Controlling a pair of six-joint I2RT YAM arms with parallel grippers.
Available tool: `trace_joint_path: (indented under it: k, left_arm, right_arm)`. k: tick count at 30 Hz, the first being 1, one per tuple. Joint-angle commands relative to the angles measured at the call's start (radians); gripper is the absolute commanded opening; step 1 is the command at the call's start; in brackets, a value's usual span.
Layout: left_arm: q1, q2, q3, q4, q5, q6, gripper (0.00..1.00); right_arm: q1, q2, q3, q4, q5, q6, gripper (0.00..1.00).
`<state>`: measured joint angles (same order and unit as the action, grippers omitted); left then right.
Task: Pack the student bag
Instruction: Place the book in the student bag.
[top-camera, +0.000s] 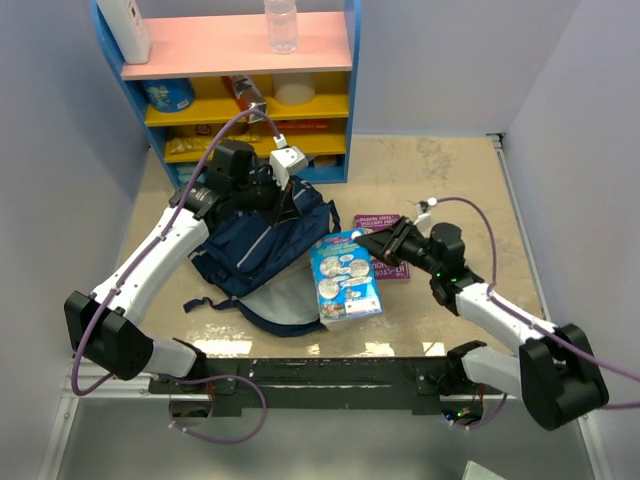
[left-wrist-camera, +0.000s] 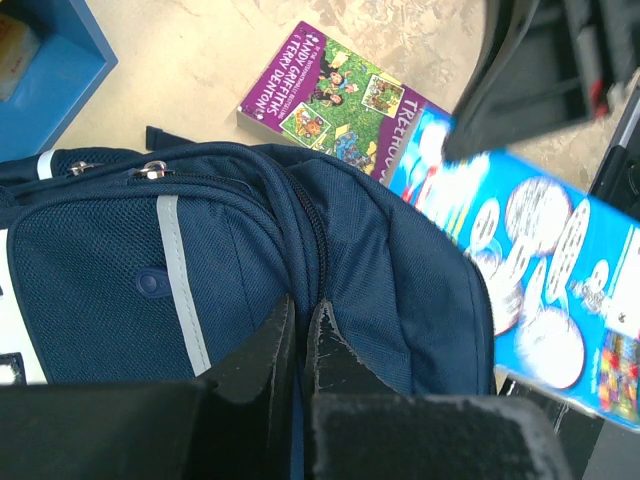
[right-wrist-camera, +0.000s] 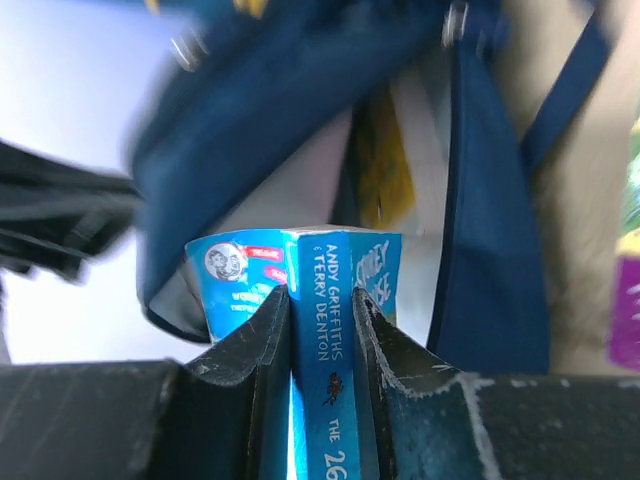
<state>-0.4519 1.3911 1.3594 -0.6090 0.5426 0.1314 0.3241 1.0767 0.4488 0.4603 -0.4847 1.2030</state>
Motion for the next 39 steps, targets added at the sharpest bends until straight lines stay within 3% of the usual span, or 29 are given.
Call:
trace_joint_path:
  k: [1,4,14,17,20,22,23,25,29,36,39]
  left_arm:
    - [0.005,-0.044,0.035,0.123,0.036,0.0,0.0]
    - [0.005,-0.047,0.041,0.114,0.028,0.007,0.0]
    - [0.005,-0.046,0.038,0.12,0.037,0.001,0.0]
    - [0.005,-0.044,0.047,0.114,0.04,0.002,0.0]
    - [0.005,-0.047,0.053,0.106,0.039,0.008,0.0]
    - [0.005,-0.052,0.05,0.103,0.037,0.008,0.0]
    - [0.004,-0.053,0.049,0.1,0.037,0.01,0.0]
    - [0.004,-0.055,0.05,0.098,0.036,0.014,0.0]
    - [0.004,-0.052,0.049,0.097,0.039,0.014,0.0]
    - [0.005,-0.049,0.058,0.095,0.034,0.019,0.0]
    - [0.004,-0.052,0.053,0.095,0.031,0.024,0.0]
  right_arm:
    - [0.107,0.102,-0.002,0.276,-0.032,0.09,0.0]
    - [0.122,0.173,0.004,0.365,-0.057,0.125,0.0]
    - [0.141,0.342,0.077,0.348,-0.068,0.038,0.0]
    - [0.141,0.434,0.105,0.503,-0.101,0.095,0.0]
    - [0.144,0.583,0.128,0.763,-0.13,0.199,0.0]
    - [0.144,0.701,0.14,1.018,-0.134,0.275,0.0]
    - [0.144,0.809,0.171,1.222,-0.141,0.428,0.0]
    - [0.145,0.85,0.188,1.287,-0.146,0.451,0.0]
    - [0.158,0.794,0.212,1.079,-0.098,0.28,0.0]
    - [0.231,0.611,0.346,0.336,0.081,-0.113,0.0]
    - [0.234,0.56,0.346,0.133,0.136,-0.227,0.0]
